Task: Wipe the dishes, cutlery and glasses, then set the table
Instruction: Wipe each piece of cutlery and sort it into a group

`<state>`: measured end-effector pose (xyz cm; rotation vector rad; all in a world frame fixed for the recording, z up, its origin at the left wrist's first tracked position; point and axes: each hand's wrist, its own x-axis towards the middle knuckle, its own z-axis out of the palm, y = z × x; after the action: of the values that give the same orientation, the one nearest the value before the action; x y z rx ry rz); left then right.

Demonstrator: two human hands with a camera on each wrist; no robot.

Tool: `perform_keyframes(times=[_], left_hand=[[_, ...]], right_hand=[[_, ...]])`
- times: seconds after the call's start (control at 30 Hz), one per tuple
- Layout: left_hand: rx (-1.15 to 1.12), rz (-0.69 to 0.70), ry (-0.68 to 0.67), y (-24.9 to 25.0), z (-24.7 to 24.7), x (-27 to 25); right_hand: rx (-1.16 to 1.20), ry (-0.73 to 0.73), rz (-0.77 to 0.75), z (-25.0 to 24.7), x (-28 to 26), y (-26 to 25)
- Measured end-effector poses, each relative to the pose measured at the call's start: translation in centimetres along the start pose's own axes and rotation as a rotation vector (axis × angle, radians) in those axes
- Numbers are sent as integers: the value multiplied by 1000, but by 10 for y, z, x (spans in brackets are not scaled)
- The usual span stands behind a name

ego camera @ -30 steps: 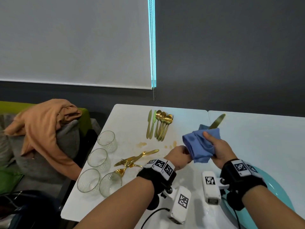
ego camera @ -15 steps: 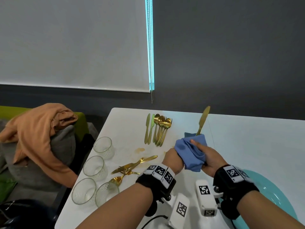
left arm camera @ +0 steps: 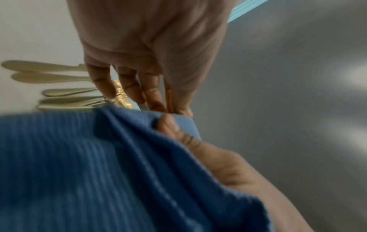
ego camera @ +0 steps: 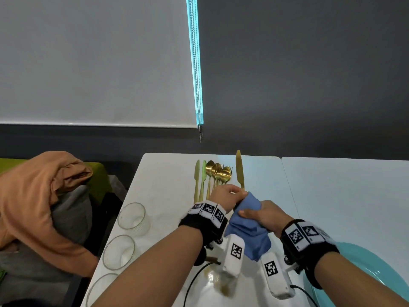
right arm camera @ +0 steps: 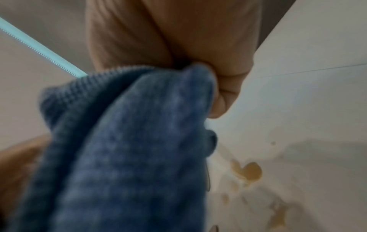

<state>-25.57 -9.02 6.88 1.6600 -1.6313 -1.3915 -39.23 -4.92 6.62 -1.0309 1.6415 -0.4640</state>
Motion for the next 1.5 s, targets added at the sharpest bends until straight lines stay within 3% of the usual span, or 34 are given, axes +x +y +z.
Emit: perform_keyframes(times=[0.13, 0.33, 0.57, 0.8, 1.07, 1.2, 1.37, 1.5], left_hand=[[-48, -111, 15, -14, -15, 25], [15, -242, 223, -35, -62, 72], [389, -414, 205, -84, -84, 114], [700, -364, 193, -96, -55, 119], [642, -387, 213, -88, -54, 77], [766, -453, 171, -97, -48, 30], [1101, -475, 92, -123, -30, -27], [1140, -513, 107, -131, -22, -49]], right_hand=[[-131, -44, 18, 14, 23, -18], [-483, -65, 59, 32, 44, -36], [-442, 35, 194, 13, 39, -2], [-305, 187, 285, -15, 22, 29], [-166, 186, 257, -26, -4, 47], [-115, 157, 216, -28, -15, 42], [-171, 102, 155, -23, -33, 42], [-162, 68, 137, -21, -46, 53]])
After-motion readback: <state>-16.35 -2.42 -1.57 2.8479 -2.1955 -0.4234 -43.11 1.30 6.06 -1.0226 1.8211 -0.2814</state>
